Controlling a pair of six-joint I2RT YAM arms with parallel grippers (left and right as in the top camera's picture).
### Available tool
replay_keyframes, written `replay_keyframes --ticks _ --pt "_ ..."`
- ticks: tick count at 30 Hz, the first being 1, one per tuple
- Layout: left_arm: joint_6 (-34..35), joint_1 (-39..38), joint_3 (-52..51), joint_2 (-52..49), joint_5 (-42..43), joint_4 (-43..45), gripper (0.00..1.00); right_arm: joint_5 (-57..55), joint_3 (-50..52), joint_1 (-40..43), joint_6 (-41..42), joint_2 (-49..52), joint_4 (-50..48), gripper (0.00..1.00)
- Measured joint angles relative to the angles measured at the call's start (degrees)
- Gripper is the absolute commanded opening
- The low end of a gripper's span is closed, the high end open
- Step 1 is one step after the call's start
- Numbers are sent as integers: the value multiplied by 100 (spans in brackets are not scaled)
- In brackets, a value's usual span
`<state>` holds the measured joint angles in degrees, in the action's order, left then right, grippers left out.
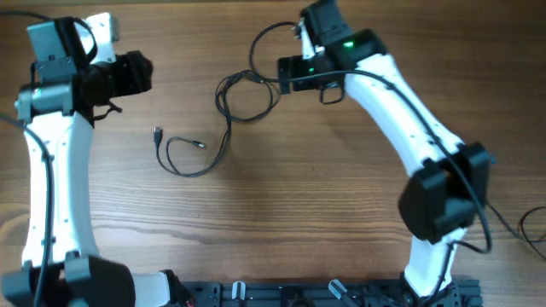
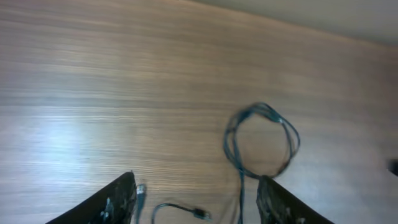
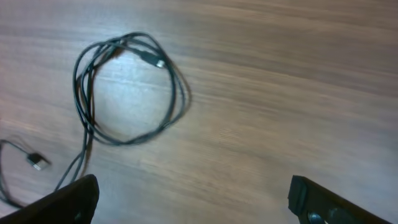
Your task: Untangle cables
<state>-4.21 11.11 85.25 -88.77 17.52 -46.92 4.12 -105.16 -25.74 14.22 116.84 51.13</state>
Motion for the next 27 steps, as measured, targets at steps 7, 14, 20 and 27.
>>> replay_keyframes --ticks 7,14,20,27 --pt "-417 -129 0 -968 1161 129 65 291 2 -61 -280 352 -750 100" --pt "-678 -409 0 -1720 1486 260 65 415 2 -59 -553 708 -1307 100" --pt "-774 -625 0 -1860 1563 461 65 621 2 -59 -555 1209 -1502 100" --pt "-774 -575 0 -1862 1495 496 65 763 2 -59 -531 1604 -1757 100"
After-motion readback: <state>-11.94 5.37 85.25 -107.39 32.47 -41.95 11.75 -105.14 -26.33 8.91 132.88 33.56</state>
